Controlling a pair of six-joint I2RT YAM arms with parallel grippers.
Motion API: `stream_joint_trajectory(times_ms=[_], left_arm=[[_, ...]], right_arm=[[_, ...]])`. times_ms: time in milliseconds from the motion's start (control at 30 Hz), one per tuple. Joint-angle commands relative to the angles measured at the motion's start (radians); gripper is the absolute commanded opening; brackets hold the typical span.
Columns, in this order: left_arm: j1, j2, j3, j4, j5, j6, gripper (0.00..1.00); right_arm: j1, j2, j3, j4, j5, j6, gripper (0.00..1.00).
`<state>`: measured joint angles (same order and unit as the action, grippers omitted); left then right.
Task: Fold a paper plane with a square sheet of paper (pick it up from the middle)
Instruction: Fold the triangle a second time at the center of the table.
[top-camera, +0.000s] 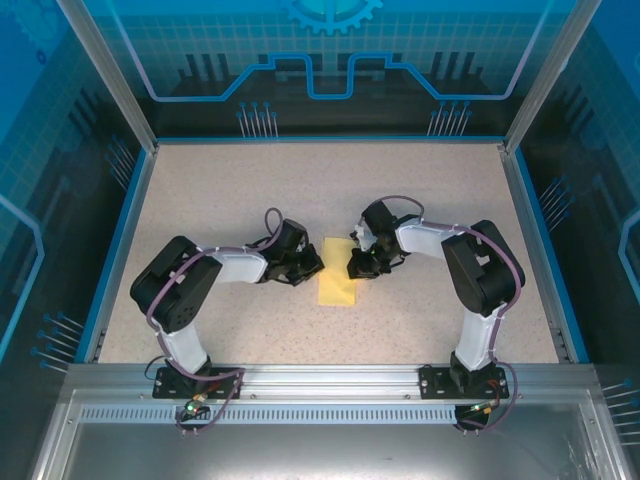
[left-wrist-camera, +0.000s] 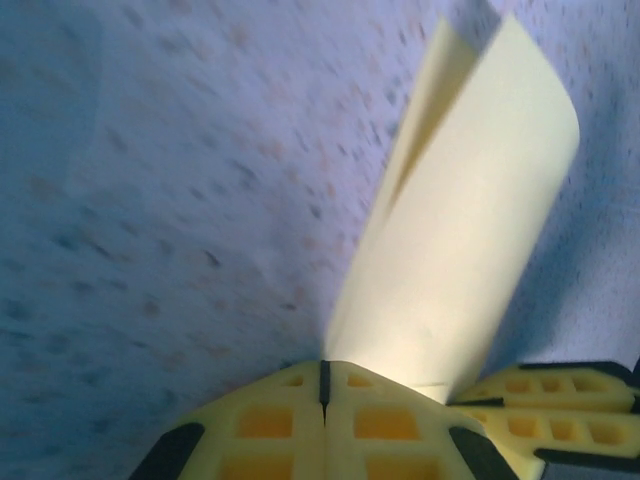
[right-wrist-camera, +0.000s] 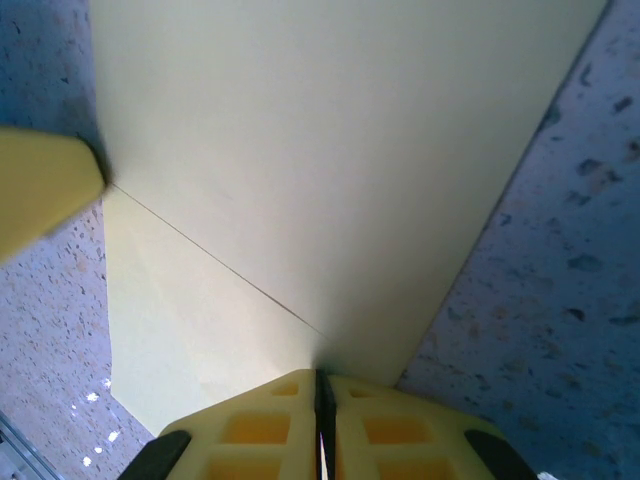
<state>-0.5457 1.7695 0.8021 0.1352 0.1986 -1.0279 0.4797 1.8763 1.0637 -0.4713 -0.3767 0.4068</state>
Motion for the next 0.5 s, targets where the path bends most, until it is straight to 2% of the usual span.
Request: stream_joint_trajectory(times_ms=[0, 267, 467], left_arm=[[0.028, -0.038, 0.003, -0.093, -0.057, 0.065, 0.04], [-0.013, -0.146, 0.001, -0.046, 0.003, 0.104, 0.05], [-0.077, -0.104, 0.012, -0.014, 0.013, 0.088, 0.05]], right_arm=[[0.014, 0.088, -0.039, -0.055, 0.155, -0.018, 0.11], [0.032, 0.035, -0.005, -0.032, 0.052, -0.017, 0.11], [0.035, -0.036, 0.033, -0.020, -0.034, -0.016, 0.13]])
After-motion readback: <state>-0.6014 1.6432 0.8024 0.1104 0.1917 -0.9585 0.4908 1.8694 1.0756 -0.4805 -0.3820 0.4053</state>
